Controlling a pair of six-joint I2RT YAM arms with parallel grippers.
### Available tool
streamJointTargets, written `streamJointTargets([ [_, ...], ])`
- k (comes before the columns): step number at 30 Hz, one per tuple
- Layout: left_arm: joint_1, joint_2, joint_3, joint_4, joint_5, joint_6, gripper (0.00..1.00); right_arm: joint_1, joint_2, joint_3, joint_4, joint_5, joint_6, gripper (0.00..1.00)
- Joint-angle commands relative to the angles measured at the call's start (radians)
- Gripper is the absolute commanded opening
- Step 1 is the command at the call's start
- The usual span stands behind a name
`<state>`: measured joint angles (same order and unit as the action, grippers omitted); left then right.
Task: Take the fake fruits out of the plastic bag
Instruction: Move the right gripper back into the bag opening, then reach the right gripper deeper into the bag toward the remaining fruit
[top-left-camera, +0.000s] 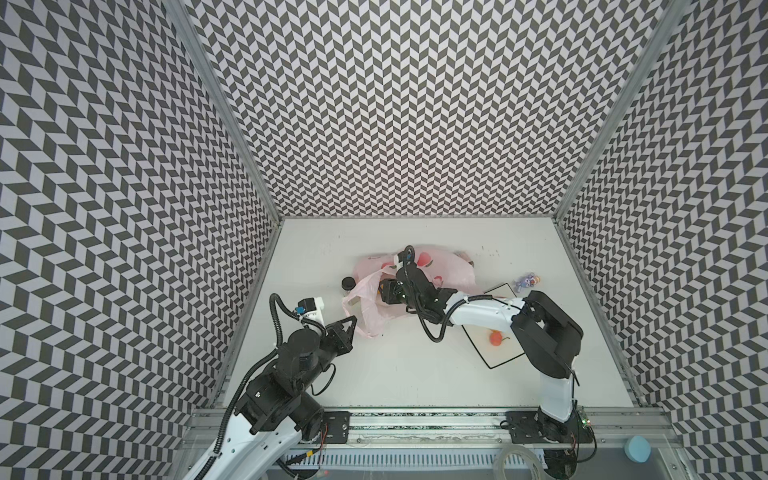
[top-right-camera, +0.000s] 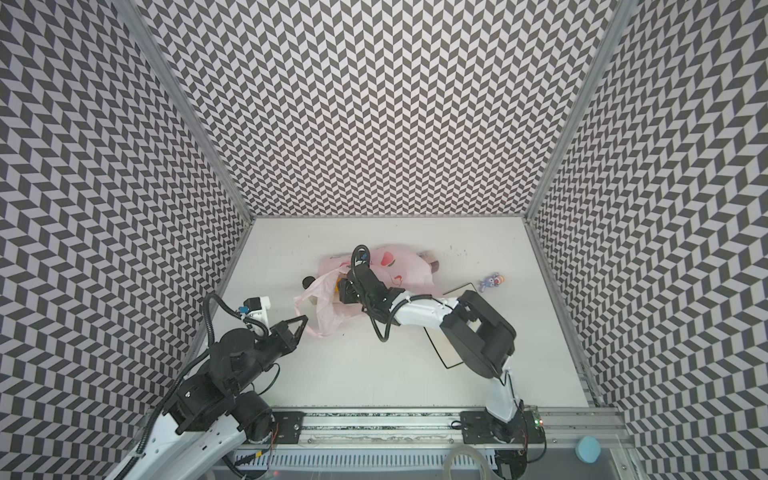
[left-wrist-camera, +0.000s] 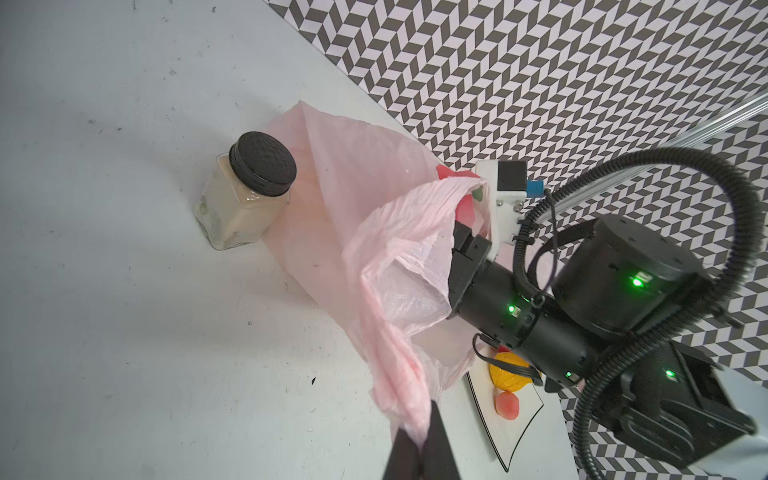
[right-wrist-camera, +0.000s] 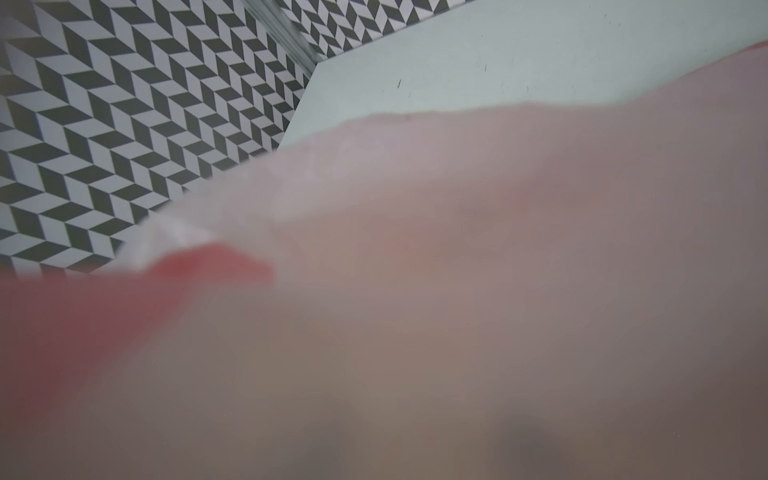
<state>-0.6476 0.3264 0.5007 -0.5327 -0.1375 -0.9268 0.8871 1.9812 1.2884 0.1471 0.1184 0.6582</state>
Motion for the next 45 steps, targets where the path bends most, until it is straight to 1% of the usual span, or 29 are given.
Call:
streamJointTargets([
  [1, -0.004, -0.001, 0.017, -0.018, -0.015, -0.011, 0.00, -0.007, 0.067, 0.067, 0.090, -0.023, 0.024, 0.61],
  [5, -0.004, 0.007, 0.018, -0.009, 0.001, -0.002, 0.00, -0.010, 0.151, 0.134, 0.105, -0.059, 0.025, 0.64],
  [12, -0.004, 0.019, 0.020, 0.004, 0.019, 0.005, 0.00, -0.010, 0.272, 0.213, 0.104, -0.099, -0.003, 0.67],
  [17, -0.004, 0.022, 0.021, 0.007, 0.027, 0.010, 0.00, -0.008, 0.352, 0.290, 0.038, -0.113, -0.047, 0.68],
  [21, -0.005, 0.020, 0.022, 0.009, 0.027, 0.010, 0.00, -0.005, 0.404, 0.348, -0.044, -0.074, -0.082, 0.67],
  [24, -0.004, 0.017, 0.024, 0.007, 0.024, 0.010, 0.00, -0.005, 0.412, 0.360, -0.095, -0.012, -0.098, 0.61],
  [28, -0.004, 0.009, 0.025, 0.000, 0.019, 0.011, 0.00, -0.007, 0.373, 0.344, -0.161, 0.101, -0.108, 0.42],
  [30, -0.005, 0.005, 0.024, -0.001, 0.020, 0.009, 0.00, -0.008, 0.335, 0.311, -0.170, 0.148, -0.110, 0.36],
  [32, -0.004, -0.002, 0.019, 0.003, 0.028, 0.011, 0.00, -0.013, 0.287, 0.248, -0.142, 0.163, -0.122, 0.30],
  [36, -0.005, -0.015, -0.015, 0.045, 0.079, 0.006, 0.00, -0.029, 0.189, 0.123, -0.093, 0.114, -0.125, 0.21],
  [39, -0.005, -0.020, -0.033, 0.060, 0.116, 0.008, 0.00, -0.030, 0.109, 0.029, -0.060, 0.071, -0.138, 0.19],
  [45, -0.004, -0.048, -0.033, 0.010, 0.146, 0.032, 0.00, -0.030, -0.052, -0.158, -0.014, 0.021, -0.145, 0.15],
])
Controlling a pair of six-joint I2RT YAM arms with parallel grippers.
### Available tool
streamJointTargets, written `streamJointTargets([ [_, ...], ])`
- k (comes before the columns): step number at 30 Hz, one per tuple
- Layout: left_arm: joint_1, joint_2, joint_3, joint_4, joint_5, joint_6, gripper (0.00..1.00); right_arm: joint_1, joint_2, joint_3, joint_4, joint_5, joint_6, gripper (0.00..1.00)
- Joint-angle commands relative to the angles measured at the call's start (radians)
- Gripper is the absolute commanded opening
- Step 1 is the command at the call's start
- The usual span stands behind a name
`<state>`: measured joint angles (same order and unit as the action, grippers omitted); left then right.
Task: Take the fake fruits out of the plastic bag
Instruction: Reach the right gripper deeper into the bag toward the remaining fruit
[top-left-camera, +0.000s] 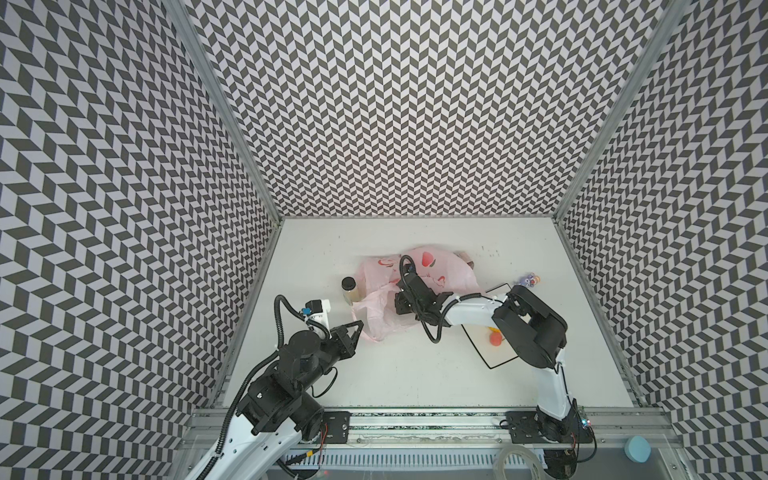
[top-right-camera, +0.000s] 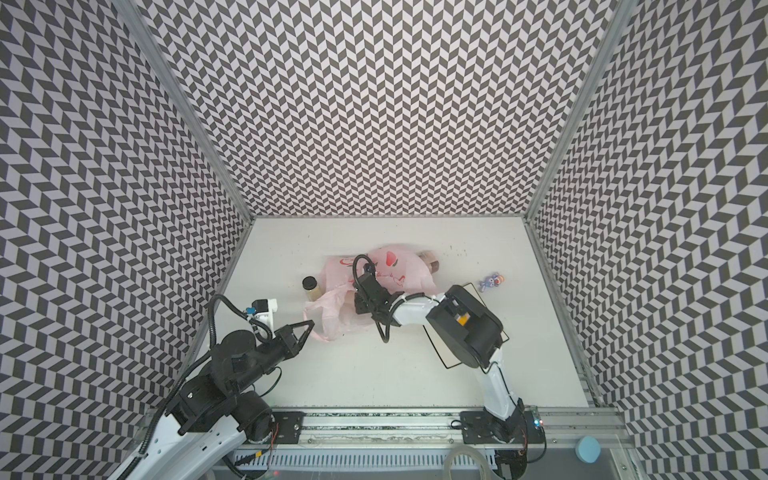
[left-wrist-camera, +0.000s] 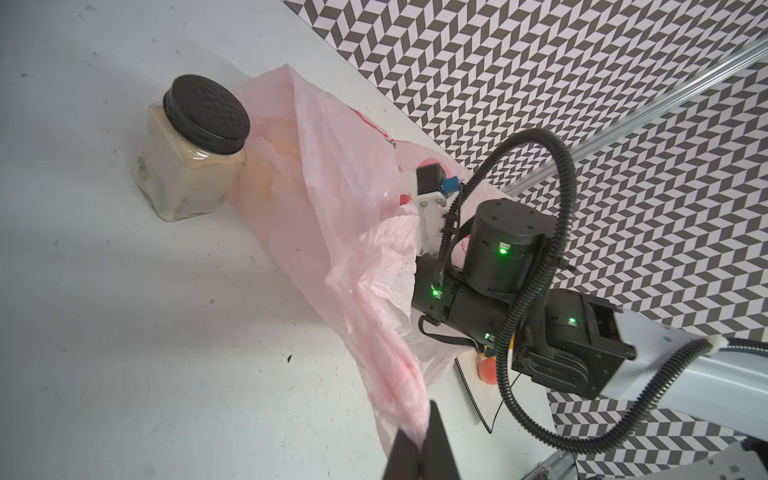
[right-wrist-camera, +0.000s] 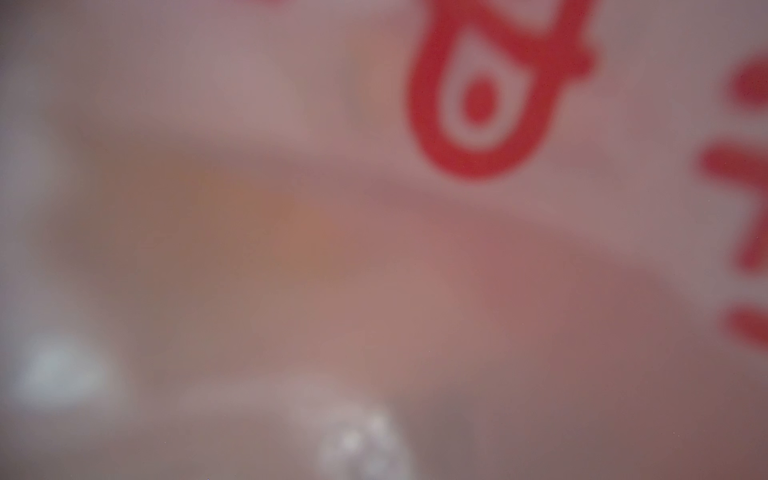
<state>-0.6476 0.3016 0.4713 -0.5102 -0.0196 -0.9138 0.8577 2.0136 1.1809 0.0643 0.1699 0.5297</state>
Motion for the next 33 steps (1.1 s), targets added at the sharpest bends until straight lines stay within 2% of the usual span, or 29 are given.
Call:
streamJointTargets([
  [1, -0.004, -0.027, -0.002, -0.022, 0.035, 0.022, 0.00, 0.000, -0.105, -0.075, 0.074, -0.035, -0.015, 0.15],
  [3, -0.004, -0.036, -0.003, -0.021, 0.064, 0.026, 0.00, -0.002, -0.135, -0.114, 0.086, -0.041, -0.005, 0.17],
  [4, -0.004, -0.036, -0.004, -0.019, 0.071, 0.027, 0.00, -0.002, -0.143, -0.117, 0.088, -0.045, -0.003, 0.23],
  [6, -0.004, -0.028, -0.004, -0.016, 0.074, 0.030, 0.00, -0.003, -0.143, -0.106, 0.106, -0.057, 0.000, 0.47],
  [7, -0.004, -0.023, -0.001, -0.013, 0.073, 0.033, 0.00, -0.002, -0.139, -0.095, 0.115, -0.062, 0.001, 0.54],
  [9, -0.005, -0.008, 0.010, -0.013, 0.072, 0.037, 0.00, -0.003, -0.112, -0.053, 0.135, -0.071, 0.000, 0.62],
  [13, -0.004, 0.008, 0.033, 0.003, 0.073, 0.049, 0.00, 0.000, -0.035, 0.019, 0.197, -0.087, -0.026, 0.67],
  [16, -0.004, 0.021, 0.055, 0.012, 0.076, 0.059, 0.00, 0.001, 0.014, 0.023, 0.298, -0.087, -0.154, 0.70],
  [18, -0.004, 0.033, 0.069, 0.015, 0.080, 0.069, 0.00, 0.003, 0.035, 0.001, 0.385, -0.096, -0.294, 0.71],
  [22, -0.004, 0.060, 0.085, 0.032, 0.093, 0.086, 0.00, 0.002, 0.077, -0.008, 0.459, -0.110, -0.459, 0.72],
  [28, -0.004, 0.096, 0.106, 0.055, 0.119, 0.108, 0.00, 0.006, 0.117, 0.026, 0.488, -0.145, -0.574, 0.73],
  [33, -0.004, 0.126, 0.139, 0.075, 0.164, 0.136, 0.00, 0.006, 0.162, 0.091, 0.445, -0.118, -0.638, 0.73],
])
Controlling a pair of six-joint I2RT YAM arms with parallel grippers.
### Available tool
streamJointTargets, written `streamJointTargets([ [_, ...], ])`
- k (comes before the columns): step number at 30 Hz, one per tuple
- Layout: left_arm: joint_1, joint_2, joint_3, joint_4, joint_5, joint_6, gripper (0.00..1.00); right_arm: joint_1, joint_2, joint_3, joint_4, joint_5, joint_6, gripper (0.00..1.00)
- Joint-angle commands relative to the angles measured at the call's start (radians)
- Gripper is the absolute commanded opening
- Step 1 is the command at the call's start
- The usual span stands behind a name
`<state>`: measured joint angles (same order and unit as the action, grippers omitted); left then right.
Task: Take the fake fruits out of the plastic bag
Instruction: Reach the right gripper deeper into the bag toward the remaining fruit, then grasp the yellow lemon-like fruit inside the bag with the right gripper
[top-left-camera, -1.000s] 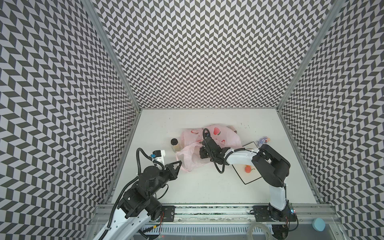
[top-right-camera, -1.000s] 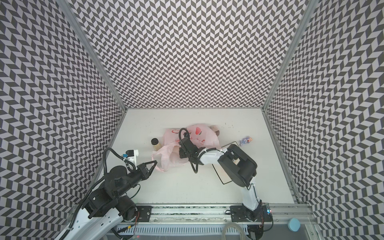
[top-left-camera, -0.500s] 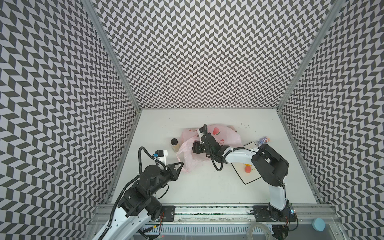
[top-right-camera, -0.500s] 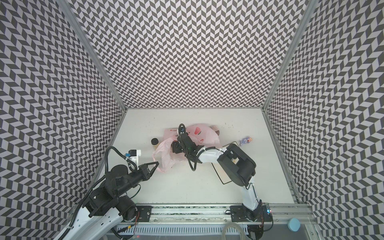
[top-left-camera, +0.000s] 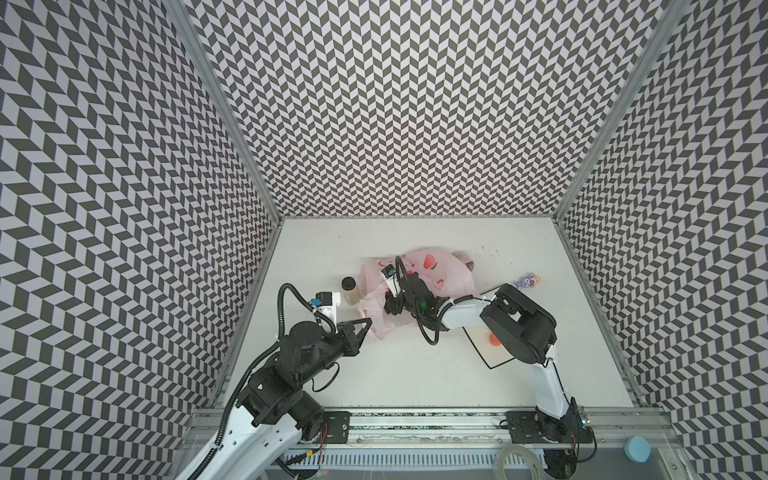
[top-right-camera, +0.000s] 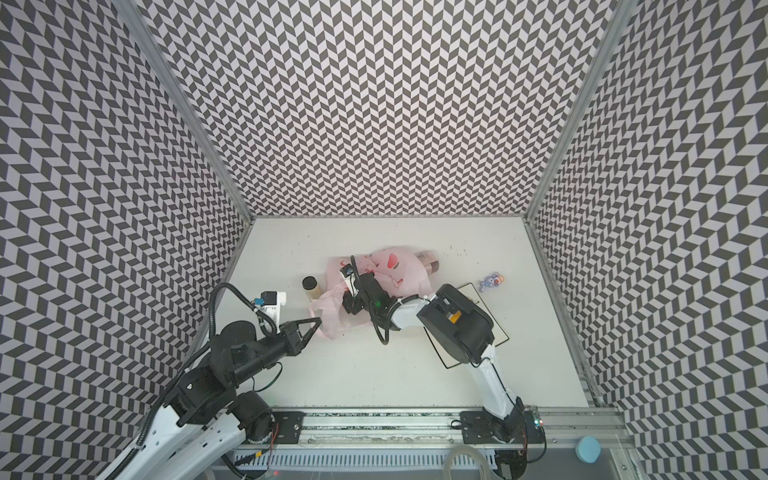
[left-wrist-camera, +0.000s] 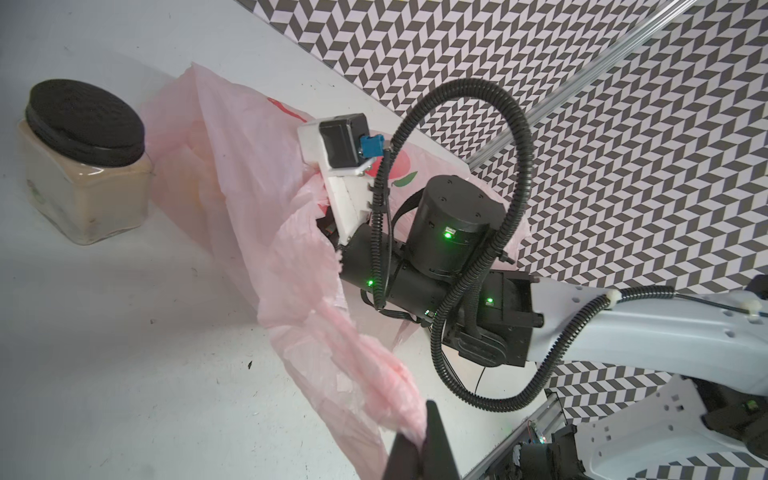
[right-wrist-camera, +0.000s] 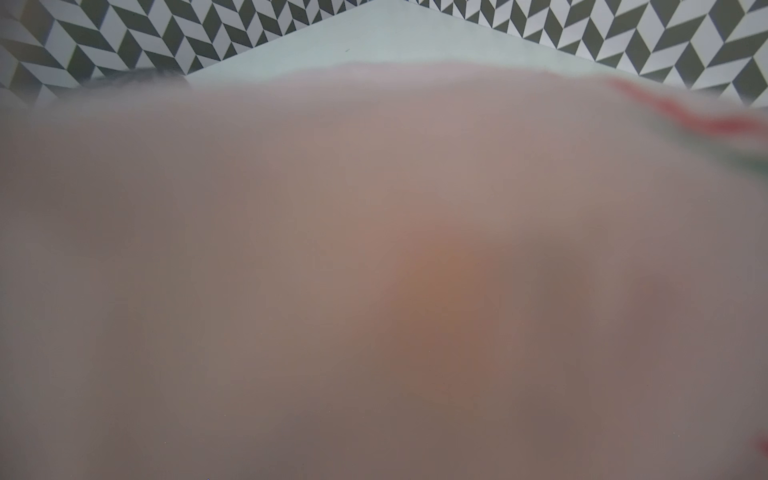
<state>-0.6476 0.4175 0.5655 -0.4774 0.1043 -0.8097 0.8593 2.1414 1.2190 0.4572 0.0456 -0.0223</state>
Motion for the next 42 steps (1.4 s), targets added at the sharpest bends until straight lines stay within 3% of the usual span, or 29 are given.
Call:
streamJointTargets([
  [1, -0.004, 0.017, 0.050, 0.048, 0.052, 0.036, 0.00, 0.004, 0.047, 0.067, 0.044, 0.014, -0.097, 0.73],
  [11, -0.004, 0.168, 0.133, 0.183, 0.282, 0.058, 0.00, 0.000, 0.185, 0.277, -0.109, -0.011, -0.104, 0.74],
  [18, -0.005, 0.183, 0.156, 0.230, 0.341, 0.051, 0.00, -0.003, 0.254, 0.392, -0.194, -0.020, -0.084, 0.65],
  [23, -0.004, 0.154, 0.142, 0.204, 0.287, 0.047, 0.00, -0.003, 0.215, 0.368, -0.201, -0.023, -0.078, 0.44],
  [27, -0.004, 0.111, 0.126, 0.152, 0.161, 0.037, 0.00, -0.003, 0.124, 0.295, -0.212, -0.024, -0.077, 0.29],
  [33, -0.005, 0.007, 0.031, 0.166, 0.043, -0.014, 0.00, -0.005, -0.056, 0.104, -0.174, -0.050, -0.011, 0.24],
  [42, -0.004, -0.023, -0.048, 0.213, -0.030, -0.056, 0.00, -0.004, -0.297, -0.133, -0.249, -0.064, 0.116, 0.21],
])
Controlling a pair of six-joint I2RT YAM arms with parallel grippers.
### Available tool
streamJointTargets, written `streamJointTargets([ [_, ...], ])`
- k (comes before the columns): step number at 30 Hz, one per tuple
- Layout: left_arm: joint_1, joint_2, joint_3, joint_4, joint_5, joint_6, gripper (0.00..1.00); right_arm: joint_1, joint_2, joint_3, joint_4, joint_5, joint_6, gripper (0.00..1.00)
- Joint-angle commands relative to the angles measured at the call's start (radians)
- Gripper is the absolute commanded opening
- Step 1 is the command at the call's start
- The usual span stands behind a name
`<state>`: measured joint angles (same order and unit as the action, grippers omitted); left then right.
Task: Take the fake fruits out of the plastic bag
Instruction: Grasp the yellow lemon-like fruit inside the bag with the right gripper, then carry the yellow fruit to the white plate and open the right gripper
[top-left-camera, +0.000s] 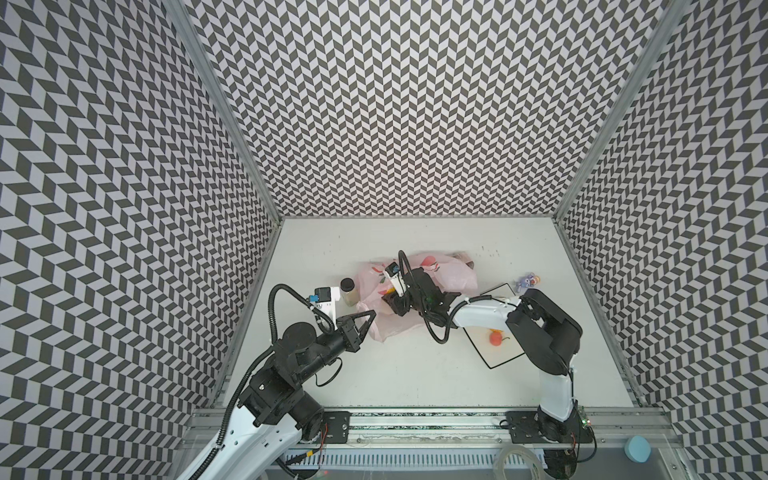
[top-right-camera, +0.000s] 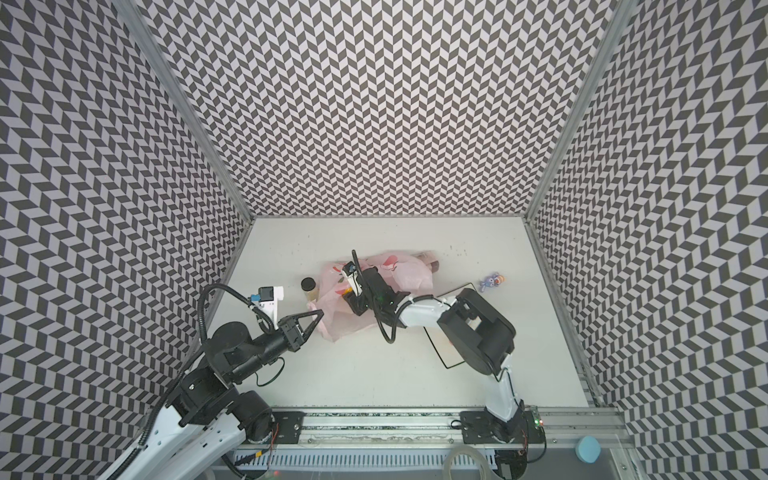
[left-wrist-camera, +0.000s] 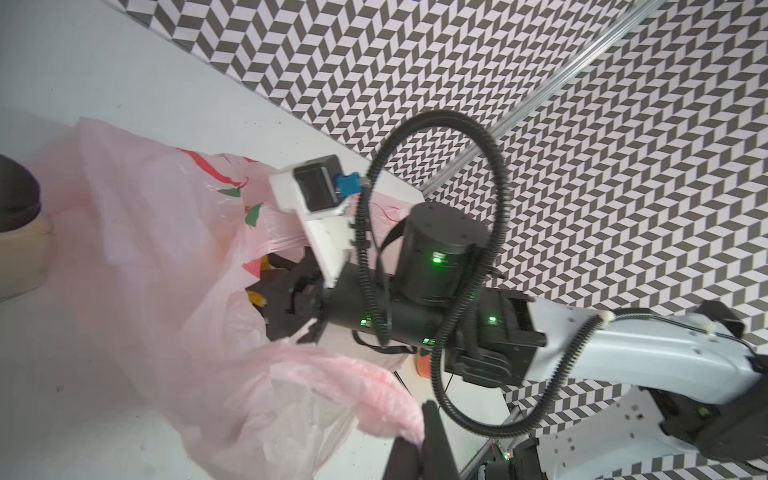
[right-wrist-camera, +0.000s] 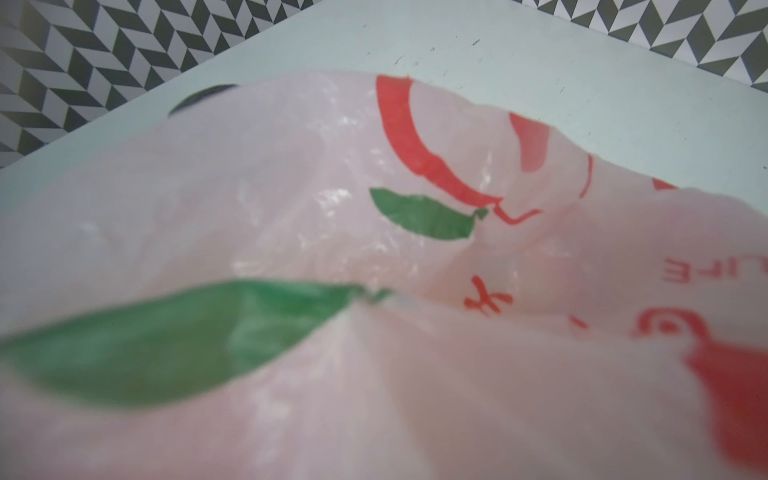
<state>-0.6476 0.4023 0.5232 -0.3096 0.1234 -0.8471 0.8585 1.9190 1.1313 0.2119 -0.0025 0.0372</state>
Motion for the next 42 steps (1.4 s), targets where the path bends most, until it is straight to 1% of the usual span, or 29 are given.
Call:
streamJointTargets([
  [1, -0.004, -0.007, -0.009, 0.047, -0.053, -0.018, 0.00, -0.003, -0.099, -0.066, -0.009, -0.017, 0.066, 0.21],
  [7, -0.004, -0.014, -0.021, 0.039, -0.073, -0.015, 0.00, -0.004, -0.241, -0.182, -0.048, -0.030, 0.104, 0.20],
  [13, -0.004, -0.010, -0.038, 0.070, -0.075, -0.023, 0.00, -0.004, -0.413, -0.261, -0.088, -0.094, 0.170, 0.20],
  [18, -0.004, 0.003, -0.060, 0.110, -0.072, -0.026, 0.00, -0.003, -0.591, -0.330, -0.202, -0.148, 0.222, 0.20],
  [22, -0.004, 0.014, -0.067, 0.126, -0.069, -0.018, 0.00, -0.003, -0.769, -0.400, -0.315, -0.127, 0.295, 0.20],
  [25, -0.004, 0.013, -0.073, 0.137, -0.068, -0.017, 0.00, -0.003, -0.914, -0.446, -0.434, -0.043, 0.400, 0.19],
  [28, -0.005, 0.007, -0.082, 0.153, -0.070, -0.017, 0.00, -0.004, -1.057, -0.482, -0.578, 0.122, 0.559, 0.17],
  [30, -0.006, 0.004, -0.089, 0.166, -0.068, -0.016, 0.00, -0.005, -1.167, -0.498, -0.685, 0.255, 0.677, 0.16],
  [33, -0.006, 0.004, -0.099, 0.180, -0.064, -0.014, 0.00, -0.020, -1.283, -0.505, -0.803, 0.419, 0.804, 0.10],
  [35, -0.006, 0.005, -0.102, 0.188, -0.056, -0.011, 0.00, -0.049, -1.326, -0.519, -0.836, 0.488, 0.853, 0.09],
  [38, -0.006, 0.005, -0.104, 0.192, -0.048, -0.006, 0.00, -0.132, -1.355, -0.550, -0.826, 0.530, 0.894, 0.09],
  [42, -0.006, 0.000, -0.108, 0.195, -0.041, -0.006, 0.00, -0.298, -1.339, -0.614, -0.736, 0.491, 0.902, 0.09],
])
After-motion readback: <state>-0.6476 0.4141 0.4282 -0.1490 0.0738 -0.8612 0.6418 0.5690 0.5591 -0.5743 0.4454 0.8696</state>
